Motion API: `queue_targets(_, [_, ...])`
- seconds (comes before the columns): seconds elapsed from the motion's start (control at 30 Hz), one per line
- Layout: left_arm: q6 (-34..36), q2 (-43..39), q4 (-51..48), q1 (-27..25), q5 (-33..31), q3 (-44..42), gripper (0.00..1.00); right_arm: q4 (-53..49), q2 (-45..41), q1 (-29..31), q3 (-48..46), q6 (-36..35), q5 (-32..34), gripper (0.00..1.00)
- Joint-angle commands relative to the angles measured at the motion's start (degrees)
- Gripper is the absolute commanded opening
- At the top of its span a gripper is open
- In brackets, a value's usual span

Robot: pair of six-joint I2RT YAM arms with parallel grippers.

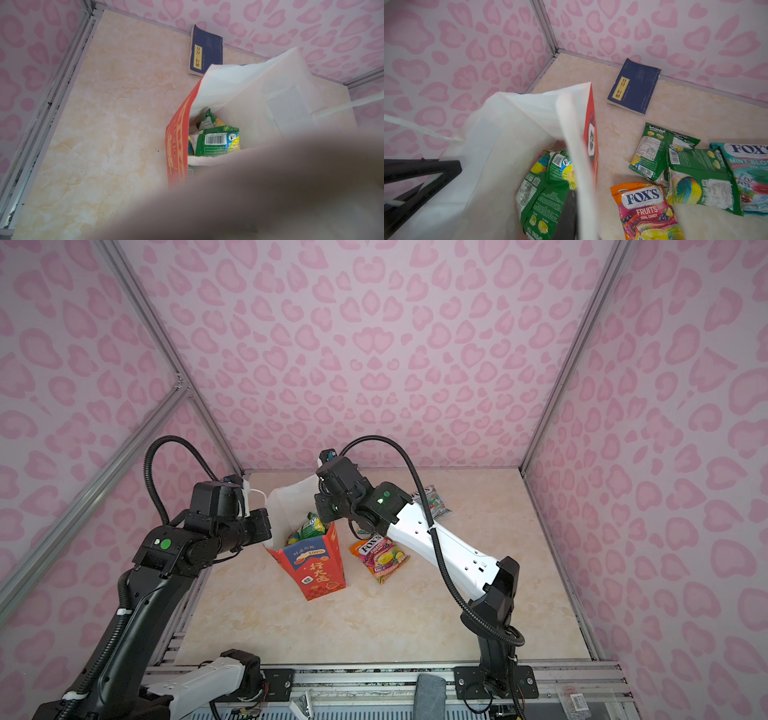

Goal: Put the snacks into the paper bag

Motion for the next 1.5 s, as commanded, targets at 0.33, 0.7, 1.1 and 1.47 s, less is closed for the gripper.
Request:
queue_targets(0.33, [0.9, 2.3, 13.1, 3.3, 8.4, -8.0, 0.03, 6.8, 2.6, -1.7, -4.5, 1.1, -3.2, 0.00])
queue_targets(0.7, [1.9, 2.3, 14.1, 4.0, 9.2, -9.0, 0.03, 10.6, -1.7, -1.9, -12.3, 2.5, -0.4, 0.23])
queue_targets(1.1, [2.4, 0.4, 16.3, 7.0, 14.2, -12.6, 0.03, 9.5, -8.4, -0.8, -13.0, 1.3, 3.5, 0.97])
queue_targets(1.47, [2.4, -1.2, 17.6, 7.7, 16.6, -13.9, 0.03, 5.1, -21.6, -1.2, -18.4, -2.6, 11.8, 0.97])
